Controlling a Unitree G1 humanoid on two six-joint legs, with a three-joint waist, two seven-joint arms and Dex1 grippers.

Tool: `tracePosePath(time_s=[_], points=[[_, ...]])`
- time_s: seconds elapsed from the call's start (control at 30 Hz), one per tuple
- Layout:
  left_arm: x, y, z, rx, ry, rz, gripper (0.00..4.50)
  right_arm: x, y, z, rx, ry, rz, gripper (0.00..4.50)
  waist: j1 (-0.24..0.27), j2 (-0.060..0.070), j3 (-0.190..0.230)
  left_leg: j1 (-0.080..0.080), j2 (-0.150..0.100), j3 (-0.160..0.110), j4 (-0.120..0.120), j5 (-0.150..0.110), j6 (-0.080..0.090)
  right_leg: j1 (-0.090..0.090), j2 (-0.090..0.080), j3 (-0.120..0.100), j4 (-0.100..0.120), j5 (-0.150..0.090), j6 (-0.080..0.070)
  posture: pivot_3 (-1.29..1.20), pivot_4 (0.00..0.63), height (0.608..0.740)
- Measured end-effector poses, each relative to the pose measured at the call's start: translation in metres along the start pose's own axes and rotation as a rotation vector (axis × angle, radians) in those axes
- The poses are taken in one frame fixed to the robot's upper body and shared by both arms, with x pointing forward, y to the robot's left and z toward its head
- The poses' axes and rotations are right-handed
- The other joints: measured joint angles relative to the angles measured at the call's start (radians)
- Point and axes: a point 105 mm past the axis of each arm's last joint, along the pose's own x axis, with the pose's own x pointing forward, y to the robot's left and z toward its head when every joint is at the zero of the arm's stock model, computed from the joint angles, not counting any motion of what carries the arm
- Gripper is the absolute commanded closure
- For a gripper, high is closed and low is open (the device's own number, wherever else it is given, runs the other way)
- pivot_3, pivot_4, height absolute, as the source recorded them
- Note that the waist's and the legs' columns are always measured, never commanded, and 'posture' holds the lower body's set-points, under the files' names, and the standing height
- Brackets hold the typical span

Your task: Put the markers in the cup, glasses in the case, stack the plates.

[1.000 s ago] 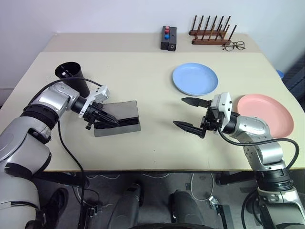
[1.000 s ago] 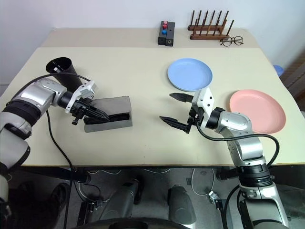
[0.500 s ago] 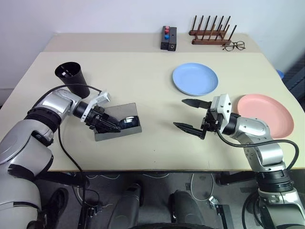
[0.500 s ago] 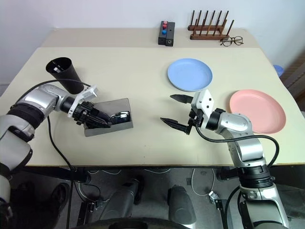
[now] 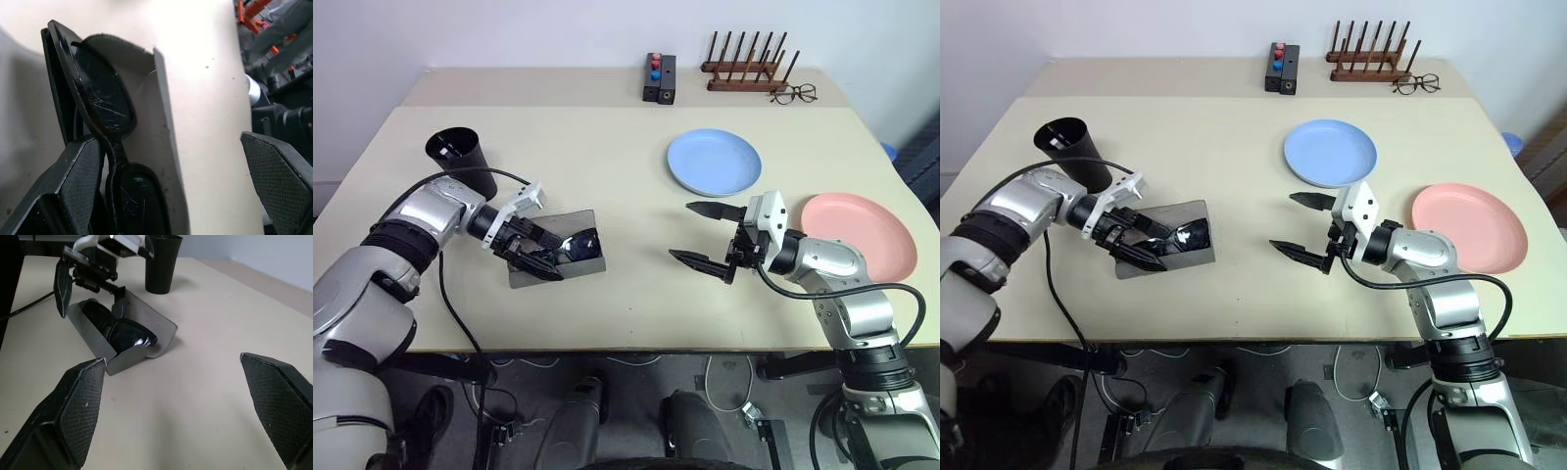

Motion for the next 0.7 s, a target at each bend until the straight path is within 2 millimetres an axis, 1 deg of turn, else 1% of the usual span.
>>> tracePosePath(time_s=[0.17,0.33,0.53,0.63,0.7], points=[[0.003,-0.007,-0.007,0.001,0.045,-0.036,0.04,0.0,0.0,-0.001,0.003,0.002,-0.001,0.0,0.001,0.0,0.0,0.0,0.0,0.0,0.0,0.0,0.0,0.0,0.0,0.0,0.0,0.0,0.0,0.0,0.15,0.74],[0.003,0.002,-0.016,0.049,0.075,0.0,0.04,0.0,-0.001,-0.001,0.002,0.002,-0.001,0.0,0.002,0.0,0.0,0.0,0.0,0.001,0.0,0.0,0.0,-0.001,0.0,0.0,0.0,0.0,0.0,0.0,0.15,0.74],[0.002,0.011,-0.002,0.11,-0.013,0.046,0.04,0.001,0.0,-0.001,0.002,0.002,0.003,0.0,0.002,0.0,0.0,0.0,0.0,0.001,0.0,0.0,0.0,-0.001,0.0,0.0,0.0,0.0,0.0,0.0,0.15,0.74],[0.001,0.014,0.005,0.127,-0.056,0.064,0.81,0.002,0.001,-0.001,0.003,0.003,0.009,0.0,0.001,0.0,0.0,-0.001,0.0,0.001,0.0,0.0,0.0,-0.002,0.0,0.0,0.0,0.0,0.0,0.0,0.15,0.74],[-0.002,0.015,0.008,0.131,-0.074,0.073,1.73,0.002,0.001,-0.002,0.002,0.002,0.011,0.0,0.001,0.0,0.0,-0.001,0.0,0.001,0.0,0.0,0.0,-0.002,0.0,0.0,0.0,0.0,0.0,0.0,0.15,0.74]])
